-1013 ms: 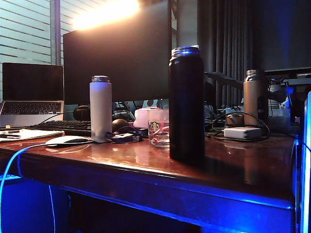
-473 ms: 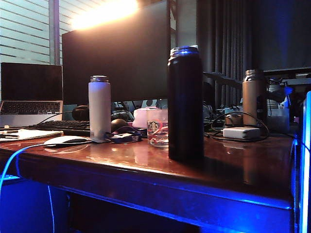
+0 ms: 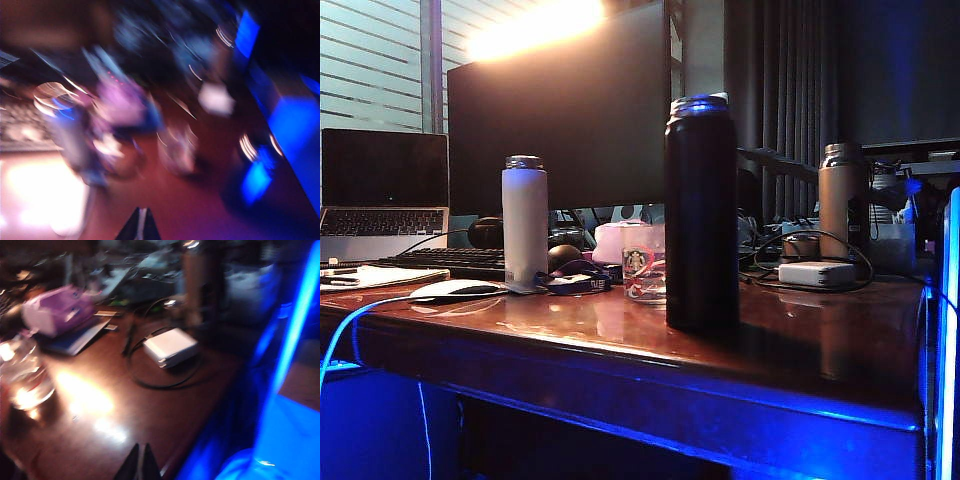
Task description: Pick up the black thermos, pour a little water from inside into the glass cup, then place the black thermos back on the table.
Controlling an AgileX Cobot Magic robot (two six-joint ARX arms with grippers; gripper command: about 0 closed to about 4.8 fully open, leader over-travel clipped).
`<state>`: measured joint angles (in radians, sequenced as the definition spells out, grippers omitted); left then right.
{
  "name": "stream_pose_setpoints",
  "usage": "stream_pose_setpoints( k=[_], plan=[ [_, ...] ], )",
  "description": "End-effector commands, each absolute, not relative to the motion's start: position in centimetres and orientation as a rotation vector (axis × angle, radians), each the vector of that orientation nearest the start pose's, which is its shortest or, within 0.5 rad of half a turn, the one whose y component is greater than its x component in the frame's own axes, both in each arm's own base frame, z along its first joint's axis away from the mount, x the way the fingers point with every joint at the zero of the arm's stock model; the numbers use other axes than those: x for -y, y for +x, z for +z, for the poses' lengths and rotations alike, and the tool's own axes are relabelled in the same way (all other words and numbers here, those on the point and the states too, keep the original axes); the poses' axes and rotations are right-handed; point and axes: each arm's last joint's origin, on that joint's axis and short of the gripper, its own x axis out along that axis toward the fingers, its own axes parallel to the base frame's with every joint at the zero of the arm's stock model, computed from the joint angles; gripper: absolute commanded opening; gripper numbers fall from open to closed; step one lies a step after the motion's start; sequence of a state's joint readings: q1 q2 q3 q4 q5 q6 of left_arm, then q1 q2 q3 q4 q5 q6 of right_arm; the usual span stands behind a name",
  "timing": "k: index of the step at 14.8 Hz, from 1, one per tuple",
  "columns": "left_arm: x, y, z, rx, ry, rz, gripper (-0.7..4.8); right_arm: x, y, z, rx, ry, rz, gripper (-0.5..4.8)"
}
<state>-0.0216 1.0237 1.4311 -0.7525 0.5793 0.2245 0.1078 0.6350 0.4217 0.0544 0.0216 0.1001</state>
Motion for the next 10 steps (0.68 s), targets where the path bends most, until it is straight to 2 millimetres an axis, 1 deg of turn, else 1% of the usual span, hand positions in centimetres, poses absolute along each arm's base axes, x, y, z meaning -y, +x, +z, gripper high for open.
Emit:
stream_pose_setpoints(
  k=[1,3,4,6,8,10],
  plan=[
    [3.0,17.2,43.9,-0.438,0.182,-0.728,-0.03,-2.1,17.2,24.8,-0.16,0.069,0.16,-0.01],
    [3.8,18.0,43.0,-0.513,0.203,-0.739,-0.03,-2.9,18.2,23.9,-0.209,0.065,0.207,-0.01],
    [4.2,18.2,42.9,-0.519,0.211,-0.76,-0.04,-3.5,18.7,23.5,-0.223,0.055,0.238,-0.01],
    [4.9,18.2,42.7,-0.521,0.262,-0.79,-0.04,-5.2,19.2,22.9,-0.225,-0.019,0.322,-0.01],
    [5.2,18.2,42.6,-0.512,0.299,-0.811,-0.03,-6.6,19.3,22.5,-0.233,-0.027,0.408,-0.01],
    [5.2,18.2,42.7,-0.506,0.311,-0.793,-0.03,-7.3,19.3,22.8,-0.193,-0.02,0.459,-0.01]
  ],
)
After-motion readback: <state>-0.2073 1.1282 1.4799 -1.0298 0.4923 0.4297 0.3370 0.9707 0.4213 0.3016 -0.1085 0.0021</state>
